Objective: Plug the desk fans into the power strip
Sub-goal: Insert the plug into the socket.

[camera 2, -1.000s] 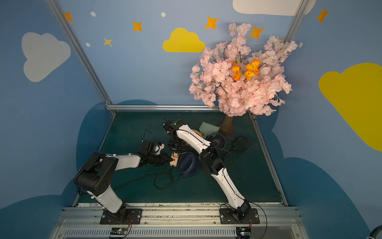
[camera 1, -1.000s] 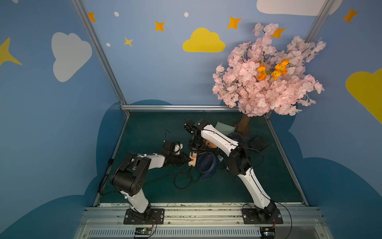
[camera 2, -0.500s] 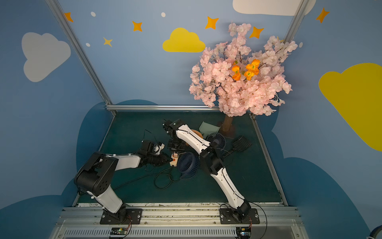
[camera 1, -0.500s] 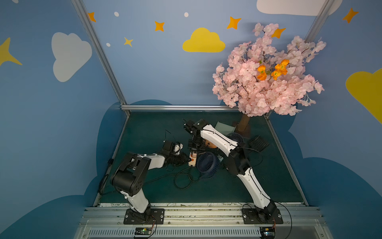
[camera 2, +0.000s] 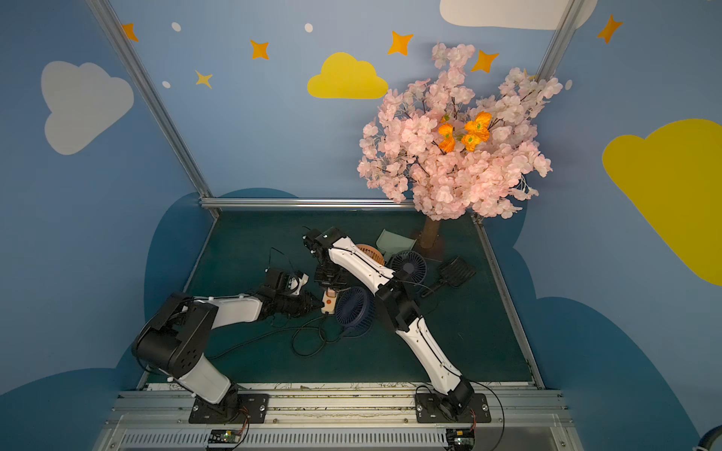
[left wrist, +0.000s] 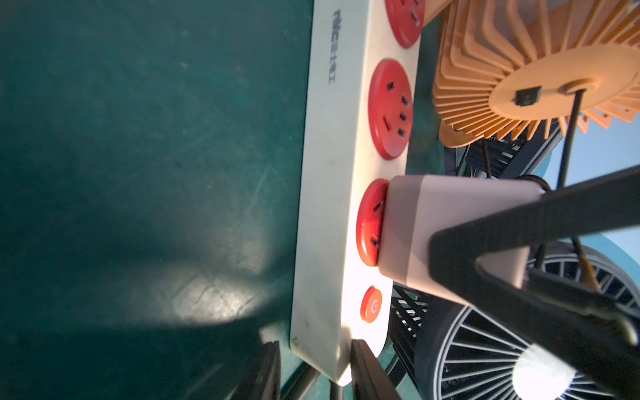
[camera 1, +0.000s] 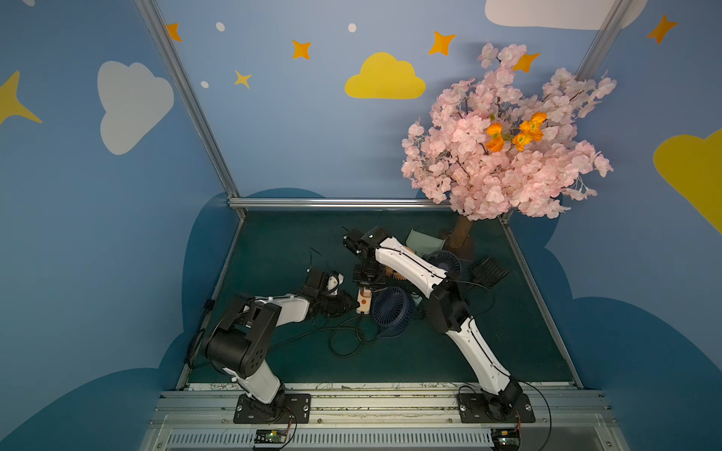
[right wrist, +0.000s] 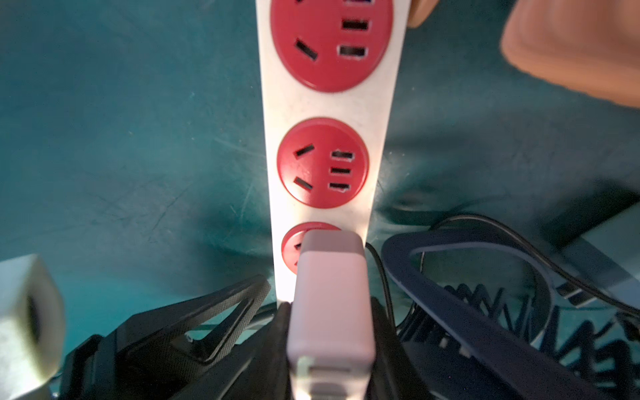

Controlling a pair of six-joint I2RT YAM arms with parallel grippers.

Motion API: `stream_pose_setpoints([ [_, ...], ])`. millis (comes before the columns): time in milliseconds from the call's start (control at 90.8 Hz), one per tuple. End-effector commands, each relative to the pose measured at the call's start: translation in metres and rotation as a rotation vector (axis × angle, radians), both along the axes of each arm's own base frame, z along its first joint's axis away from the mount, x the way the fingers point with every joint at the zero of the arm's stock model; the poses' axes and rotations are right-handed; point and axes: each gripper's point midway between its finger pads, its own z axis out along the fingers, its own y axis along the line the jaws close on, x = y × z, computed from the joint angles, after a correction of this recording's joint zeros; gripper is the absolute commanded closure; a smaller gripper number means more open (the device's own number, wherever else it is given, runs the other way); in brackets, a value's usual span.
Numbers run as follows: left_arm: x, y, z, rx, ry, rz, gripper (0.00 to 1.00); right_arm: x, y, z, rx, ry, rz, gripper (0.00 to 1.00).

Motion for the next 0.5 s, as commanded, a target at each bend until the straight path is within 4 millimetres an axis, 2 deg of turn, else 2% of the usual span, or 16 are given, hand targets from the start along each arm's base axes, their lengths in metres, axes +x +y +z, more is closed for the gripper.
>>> stream_pose_setpoints([
  [0,0.001,0.0,0.005,0.006,-0.009,-0.003,0.62,-0.002,-0.002,-0.065,-0.07,0.034,0.078,0.88],
  [66,0.003,-0.002,0.007,0.002,-0.015,-0.008,0.62,0.0,-0.005,-0.071,-0.081,0.037,0.076,0.92],
  [121,0.004,-0.003,0.009,-0.006,-0.023,-0.015,0.62,-0.002,-0.005,-0.085,-0.09,0.068,0.072,1.0],
  [264,0.002,-0.011,0.012,-0.05,-0.037,-0.065,0.62,-0.016,-0.006,-0.116,-0.139,0.125,0.081,1.0],
  [485,-0.006,-0.024,0.007,-0.104,-0.016,-0.112,0.62,-0.029,0.002,-0.145,-0.187,0.126,0.108,1.0],
])
